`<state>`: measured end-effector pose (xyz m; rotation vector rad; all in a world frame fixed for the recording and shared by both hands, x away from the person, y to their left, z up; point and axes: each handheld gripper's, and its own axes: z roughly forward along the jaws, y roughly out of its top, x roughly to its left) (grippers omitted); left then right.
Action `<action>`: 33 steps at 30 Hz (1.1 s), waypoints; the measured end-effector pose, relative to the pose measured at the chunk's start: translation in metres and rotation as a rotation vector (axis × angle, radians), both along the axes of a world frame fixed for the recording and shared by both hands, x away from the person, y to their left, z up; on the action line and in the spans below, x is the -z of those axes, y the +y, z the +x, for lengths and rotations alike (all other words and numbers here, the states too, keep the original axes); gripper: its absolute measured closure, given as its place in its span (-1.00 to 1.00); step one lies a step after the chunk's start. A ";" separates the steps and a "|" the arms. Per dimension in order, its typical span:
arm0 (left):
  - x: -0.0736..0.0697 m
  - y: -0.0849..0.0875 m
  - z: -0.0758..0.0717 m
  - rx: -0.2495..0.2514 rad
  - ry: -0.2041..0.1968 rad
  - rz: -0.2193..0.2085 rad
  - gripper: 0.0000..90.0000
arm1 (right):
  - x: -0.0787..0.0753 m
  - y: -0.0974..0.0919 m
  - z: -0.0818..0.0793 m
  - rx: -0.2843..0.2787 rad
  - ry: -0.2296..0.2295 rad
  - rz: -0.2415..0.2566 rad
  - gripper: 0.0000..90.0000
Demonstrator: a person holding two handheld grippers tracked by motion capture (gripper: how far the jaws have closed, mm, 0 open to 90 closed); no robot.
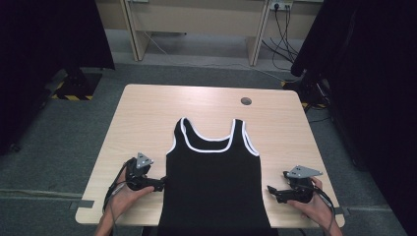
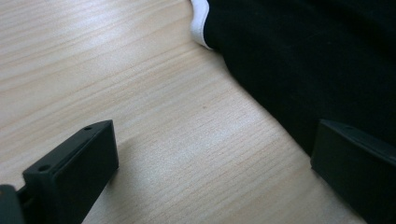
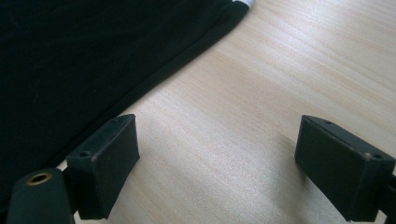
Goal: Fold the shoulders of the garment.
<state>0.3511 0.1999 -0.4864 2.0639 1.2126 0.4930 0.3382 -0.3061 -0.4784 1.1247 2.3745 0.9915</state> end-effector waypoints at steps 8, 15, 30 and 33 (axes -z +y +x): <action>0.000 0.000 0.000 -0.008 0.000 -0.003 -1.00 | 0.000 0.000 0.000 -0.002 -0.001 0.000 -0.69; -0.002 -0.001 0.001 0.007 -0.002 -0.039 -0.95 | 0.000 0.000 0.000 -0.001 0.000 0.001 -0.69; -0.014 -0.007 0.025 -0.002 -0.009 -0.074 -0.89 | 0.000 0.001 0.001 0.000 0.002 0.001 -0.69; -0.015 -0.009 0.033 -0.005 -0.012 -0.073 -0.88 | 0.000 0.001 0.001 0.000 0.001 0.001 -0.69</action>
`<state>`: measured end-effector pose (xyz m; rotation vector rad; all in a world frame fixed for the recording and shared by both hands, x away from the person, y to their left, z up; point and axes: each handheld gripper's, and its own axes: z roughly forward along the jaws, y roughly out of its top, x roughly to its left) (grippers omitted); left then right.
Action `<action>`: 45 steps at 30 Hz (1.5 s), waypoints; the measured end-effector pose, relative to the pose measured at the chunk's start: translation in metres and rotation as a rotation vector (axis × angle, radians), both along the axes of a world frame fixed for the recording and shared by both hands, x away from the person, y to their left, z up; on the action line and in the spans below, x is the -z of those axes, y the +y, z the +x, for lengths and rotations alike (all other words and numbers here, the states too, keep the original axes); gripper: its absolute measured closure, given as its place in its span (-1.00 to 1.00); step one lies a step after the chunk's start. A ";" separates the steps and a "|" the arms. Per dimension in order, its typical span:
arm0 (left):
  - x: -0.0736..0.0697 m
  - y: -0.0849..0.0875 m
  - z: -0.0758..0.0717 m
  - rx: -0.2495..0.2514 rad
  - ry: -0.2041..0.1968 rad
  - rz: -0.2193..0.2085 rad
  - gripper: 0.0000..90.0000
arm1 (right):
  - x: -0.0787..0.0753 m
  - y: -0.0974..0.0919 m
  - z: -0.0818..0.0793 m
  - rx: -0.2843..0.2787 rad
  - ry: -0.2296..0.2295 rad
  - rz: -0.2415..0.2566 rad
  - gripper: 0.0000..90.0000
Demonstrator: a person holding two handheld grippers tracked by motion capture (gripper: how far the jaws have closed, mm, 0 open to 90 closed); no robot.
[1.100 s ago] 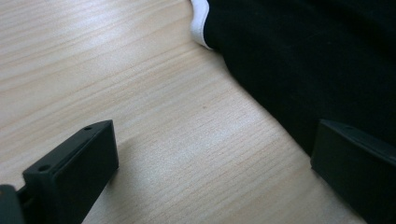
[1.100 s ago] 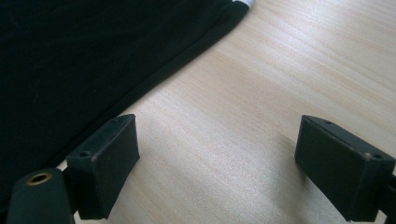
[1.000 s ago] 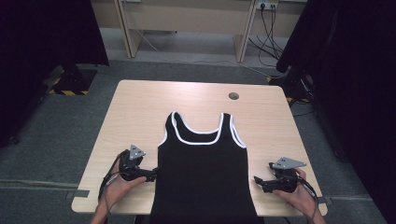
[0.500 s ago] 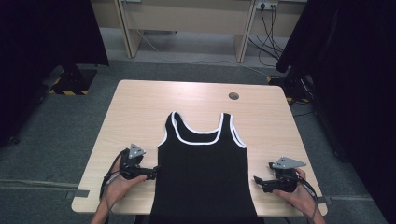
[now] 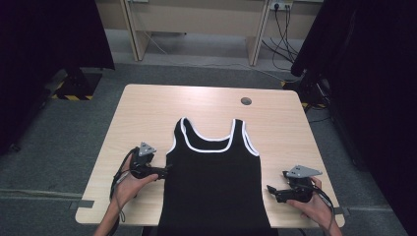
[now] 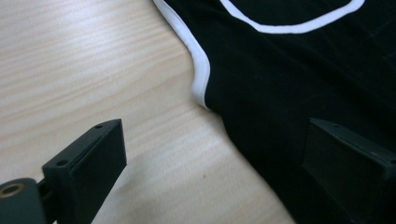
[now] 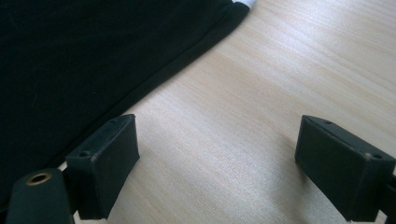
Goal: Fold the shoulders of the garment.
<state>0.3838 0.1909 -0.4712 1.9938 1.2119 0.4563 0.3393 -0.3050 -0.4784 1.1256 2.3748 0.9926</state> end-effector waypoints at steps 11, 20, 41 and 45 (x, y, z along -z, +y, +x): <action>-0.014 -0.015 0.027 0.007 -0.020 0.002 -0.88 | 0.000 0.001 0.000 0.001 0.000 0.000 -0.69; -0.018 -0.026 0.065 -0.031 -0.020 0.002 -0.88 | 0.000 0.001 0.000 0.001 -0.002 -0.001 -0.69; 0.003 -0.047 0.131 -0.104 0.036 0.030 -0.79 | 0.000 0.002 0.000 -0.005 0.000 0.000 -0.69; 0.003 -0.053 0.138 -0.108 0.041 0.033 -0.78 | 0.000 0.002 0.000 -0.008 0.000 0.000 -0.69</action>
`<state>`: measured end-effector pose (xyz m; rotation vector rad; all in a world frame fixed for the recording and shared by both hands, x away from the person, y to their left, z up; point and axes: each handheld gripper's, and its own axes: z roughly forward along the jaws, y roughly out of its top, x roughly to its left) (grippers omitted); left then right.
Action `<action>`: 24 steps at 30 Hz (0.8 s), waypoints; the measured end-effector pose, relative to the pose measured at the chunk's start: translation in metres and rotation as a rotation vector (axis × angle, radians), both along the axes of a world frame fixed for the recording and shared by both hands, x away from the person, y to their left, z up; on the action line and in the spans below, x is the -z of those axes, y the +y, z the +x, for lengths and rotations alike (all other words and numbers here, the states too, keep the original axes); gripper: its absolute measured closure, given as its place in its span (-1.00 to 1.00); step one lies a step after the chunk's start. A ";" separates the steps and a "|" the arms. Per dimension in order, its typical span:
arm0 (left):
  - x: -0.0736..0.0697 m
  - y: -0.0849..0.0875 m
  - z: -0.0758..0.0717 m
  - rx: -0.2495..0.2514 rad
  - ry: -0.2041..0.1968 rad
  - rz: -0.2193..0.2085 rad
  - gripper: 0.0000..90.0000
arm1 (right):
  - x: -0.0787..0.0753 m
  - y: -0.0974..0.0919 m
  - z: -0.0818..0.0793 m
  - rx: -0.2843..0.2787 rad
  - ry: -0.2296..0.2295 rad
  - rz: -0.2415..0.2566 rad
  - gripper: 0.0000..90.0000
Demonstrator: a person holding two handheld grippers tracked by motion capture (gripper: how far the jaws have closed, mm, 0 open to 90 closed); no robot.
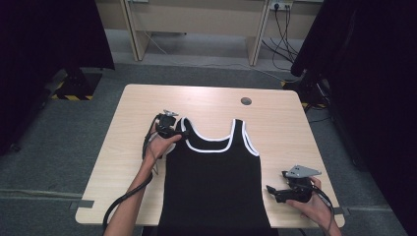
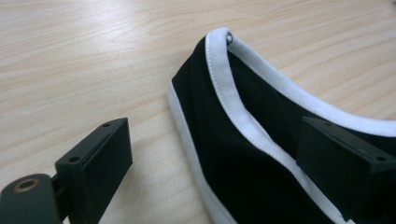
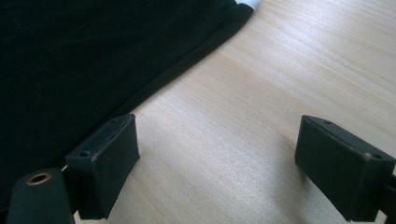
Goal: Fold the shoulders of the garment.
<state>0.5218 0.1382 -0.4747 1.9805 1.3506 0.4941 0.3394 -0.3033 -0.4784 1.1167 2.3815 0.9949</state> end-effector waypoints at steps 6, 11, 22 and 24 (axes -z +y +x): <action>-0.002 -0.005 0.012 -0.006 -0.036 0.009 -0.64 | 0.000 0.000 0.000 -0.004 0.000 0.000 -0.68; -0.002 -0.007 0.015 0.033 -0.040 0.053 0.03 | 0.000 0.000 0.000 -0.006 0.000 0.000 -0.69; -0.024 -0.010 -0.006 0.076 -0.090 0.026 0.81 | 0.000 0.001 0.000 -0.008 0.000 0.000 -0.69; -0.030 -0.010 -0.014 0.090 -0.105 0.010 0.81 | 0.000 0.001 0.000 -0.008 0.000 0.000 -0.69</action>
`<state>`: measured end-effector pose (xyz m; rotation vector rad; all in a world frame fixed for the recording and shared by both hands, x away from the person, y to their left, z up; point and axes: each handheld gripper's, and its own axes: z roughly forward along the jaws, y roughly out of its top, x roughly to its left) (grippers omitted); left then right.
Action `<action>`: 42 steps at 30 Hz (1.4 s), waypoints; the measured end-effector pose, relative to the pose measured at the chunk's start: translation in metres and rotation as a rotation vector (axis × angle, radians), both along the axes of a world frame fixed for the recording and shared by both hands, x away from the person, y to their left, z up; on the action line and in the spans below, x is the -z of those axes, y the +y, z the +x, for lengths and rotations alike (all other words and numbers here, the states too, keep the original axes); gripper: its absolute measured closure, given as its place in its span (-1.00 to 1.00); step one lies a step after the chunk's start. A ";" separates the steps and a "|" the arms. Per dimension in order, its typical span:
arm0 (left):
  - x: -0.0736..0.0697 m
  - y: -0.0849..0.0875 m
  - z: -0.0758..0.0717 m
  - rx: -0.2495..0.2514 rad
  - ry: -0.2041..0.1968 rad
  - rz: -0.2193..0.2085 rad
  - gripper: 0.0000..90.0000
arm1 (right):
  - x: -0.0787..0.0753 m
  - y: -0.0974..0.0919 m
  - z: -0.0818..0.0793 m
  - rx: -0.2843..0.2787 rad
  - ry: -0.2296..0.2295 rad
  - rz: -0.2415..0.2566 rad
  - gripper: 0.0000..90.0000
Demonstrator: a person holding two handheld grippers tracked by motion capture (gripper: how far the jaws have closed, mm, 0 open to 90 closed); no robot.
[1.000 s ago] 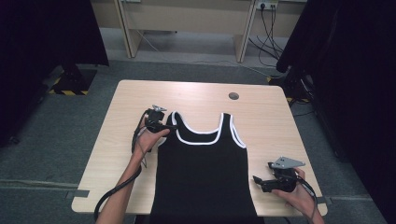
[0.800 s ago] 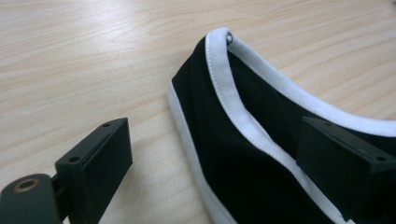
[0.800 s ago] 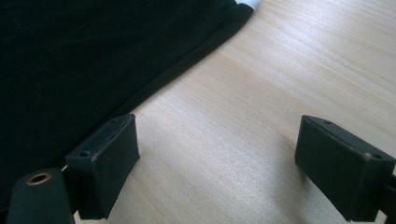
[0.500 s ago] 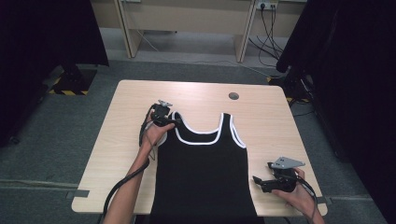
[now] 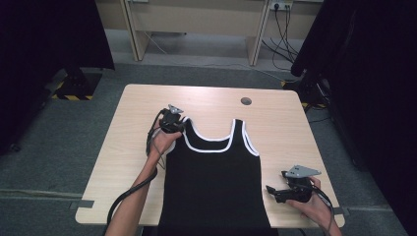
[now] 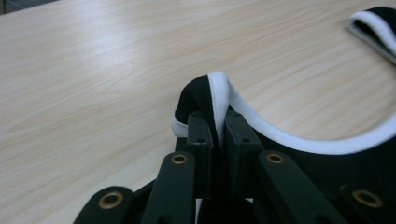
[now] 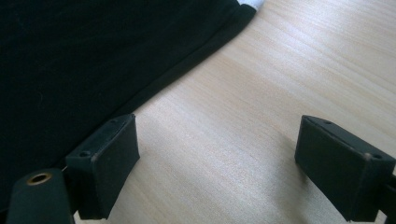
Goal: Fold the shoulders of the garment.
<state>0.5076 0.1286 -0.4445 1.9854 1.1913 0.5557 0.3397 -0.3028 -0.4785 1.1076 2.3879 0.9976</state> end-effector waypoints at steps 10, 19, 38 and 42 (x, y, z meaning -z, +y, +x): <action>-0.028 0.006 -0.054 0.046 -0.089 0.007 0.76 | 0.000 0.000 0.000 0.001 0.001 0.000 -0.69; -0.027 0.002 -0.110 0.140 -0.061 0.005 0.34 | 0.000 0.000 0.000 0.001 0.000 0.000 -0.68; -0.001 -0.030 -0.098 0.196 -0.031 0.099 0.12 | 0.000 0.000 0.000 -0.004 0.000 0.000 -0.69; 0.002 -0.033 -0.096 0.211 -0.035 0.117 0.58 | 0.000 0.000 0.000 -0.004 0.000 0.000 -0.68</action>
